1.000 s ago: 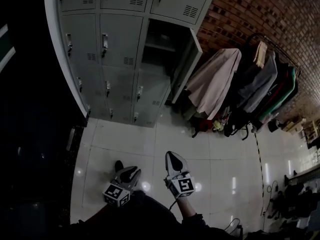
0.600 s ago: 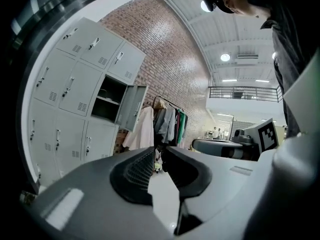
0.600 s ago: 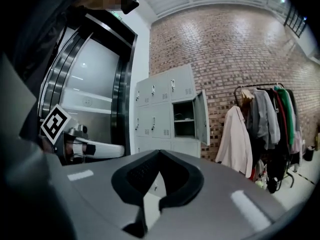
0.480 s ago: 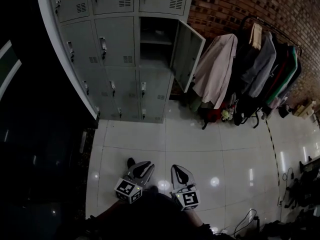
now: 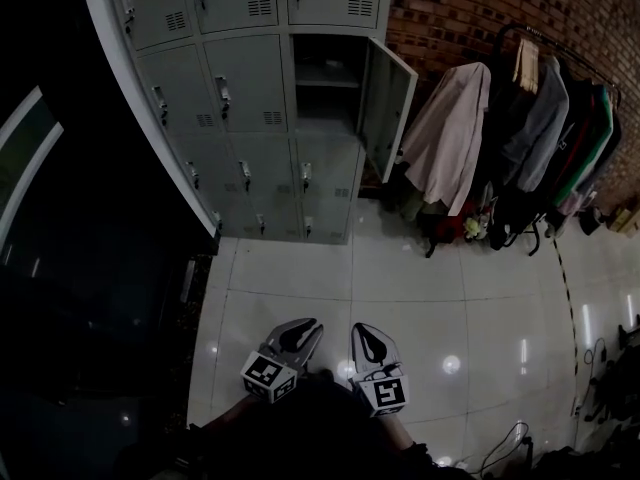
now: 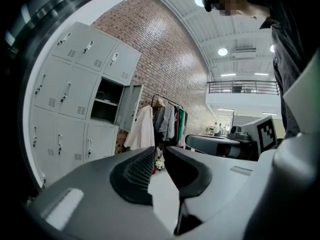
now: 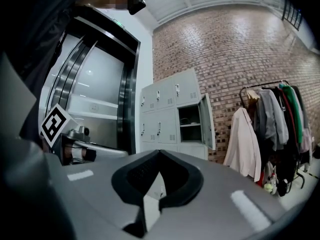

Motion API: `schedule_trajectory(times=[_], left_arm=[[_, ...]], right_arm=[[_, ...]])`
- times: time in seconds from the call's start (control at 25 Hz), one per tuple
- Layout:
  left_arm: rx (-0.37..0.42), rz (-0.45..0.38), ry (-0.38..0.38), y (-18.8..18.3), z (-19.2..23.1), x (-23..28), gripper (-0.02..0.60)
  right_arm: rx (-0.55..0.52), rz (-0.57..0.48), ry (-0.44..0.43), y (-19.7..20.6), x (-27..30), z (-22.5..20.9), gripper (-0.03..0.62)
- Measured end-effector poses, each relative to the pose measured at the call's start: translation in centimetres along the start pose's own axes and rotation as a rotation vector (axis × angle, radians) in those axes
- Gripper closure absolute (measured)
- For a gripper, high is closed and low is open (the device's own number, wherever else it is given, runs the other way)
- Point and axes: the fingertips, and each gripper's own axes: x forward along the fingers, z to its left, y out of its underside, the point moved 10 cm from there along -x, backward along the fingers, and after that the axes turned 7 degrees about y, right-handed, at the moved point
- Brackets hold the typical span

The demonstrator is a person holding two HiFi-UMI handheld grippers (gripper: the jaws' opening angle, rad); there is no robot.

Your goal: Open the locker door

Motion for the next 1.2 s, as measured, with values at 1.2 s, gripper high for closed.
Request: schedule_trajectory(times=[1.2], left_arm=[[0.041,0.002,0.016,-0.5,0.2,0.8,0.499]], right_arm=[[-0.010,-0.055,-0.014,-1.8,0.6,-0.7,0.594]])
